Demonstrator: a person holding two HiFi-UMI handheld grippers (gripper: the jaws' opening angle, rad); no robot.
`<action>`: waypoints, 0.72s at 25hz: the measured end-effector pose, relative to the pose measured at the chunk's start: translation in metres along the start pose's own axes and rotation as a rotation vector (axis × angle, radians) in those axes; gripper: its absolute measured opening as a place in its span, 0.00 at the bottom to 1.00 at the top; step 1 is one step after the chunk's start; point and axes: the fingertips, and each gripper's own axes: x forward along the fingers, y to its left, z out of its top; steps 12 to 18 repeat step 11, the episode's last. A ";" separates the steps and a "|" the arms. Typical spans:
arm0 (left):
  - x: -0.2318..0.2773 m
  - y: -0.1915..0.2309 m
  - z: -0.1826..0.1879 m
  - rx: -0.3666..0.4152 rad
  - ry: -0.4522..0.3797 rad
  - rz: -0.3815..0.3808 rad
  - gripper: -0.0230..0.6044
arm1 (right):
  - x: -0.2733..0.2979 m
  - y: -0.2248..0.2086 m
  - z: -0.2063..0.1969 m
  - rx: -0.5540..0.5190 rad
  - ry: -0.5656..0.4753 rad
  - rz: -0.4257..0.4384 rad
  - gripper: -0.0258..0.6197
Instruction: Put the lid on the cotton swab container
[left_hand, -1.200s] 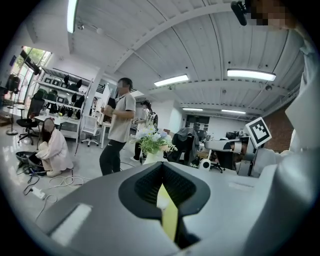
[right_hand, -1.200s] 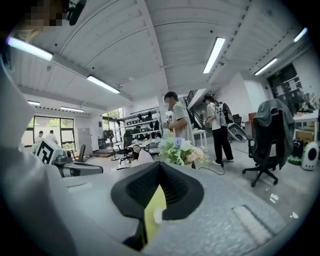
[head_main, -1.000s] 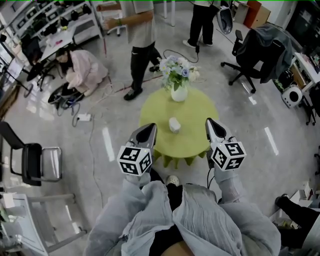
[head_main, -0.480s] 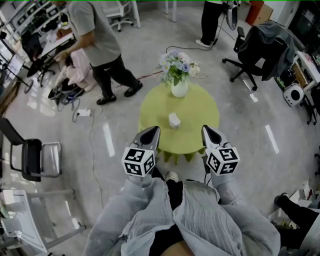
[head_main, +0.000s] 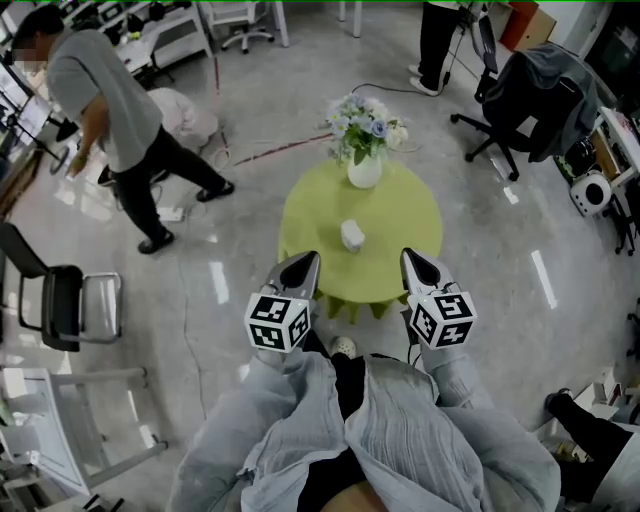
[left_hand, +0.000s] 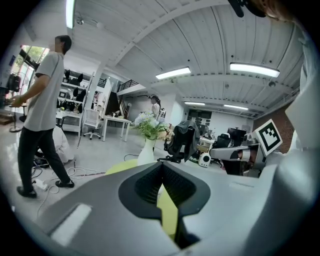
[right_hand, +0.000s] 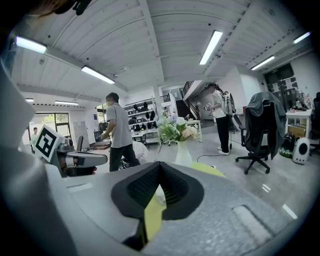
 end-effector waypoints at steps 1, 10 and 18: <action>0.000 0.000 -0.001 0.000 0.002 0.000 0.07 | 0.000 0.001 0.000 -0.004 0.001 0.000 0.04; 0.001 0.001 -0.004 0.003 0.013 0.001 0.07 | 0.002 0.001 -0.002 0.001 0.008 0.005 0.04; 0.002 0.002 -0.005 0.002 0.015 0.001 0.07 | 0.002 0.001 -0.003 0.002 0.009 0.005 0.04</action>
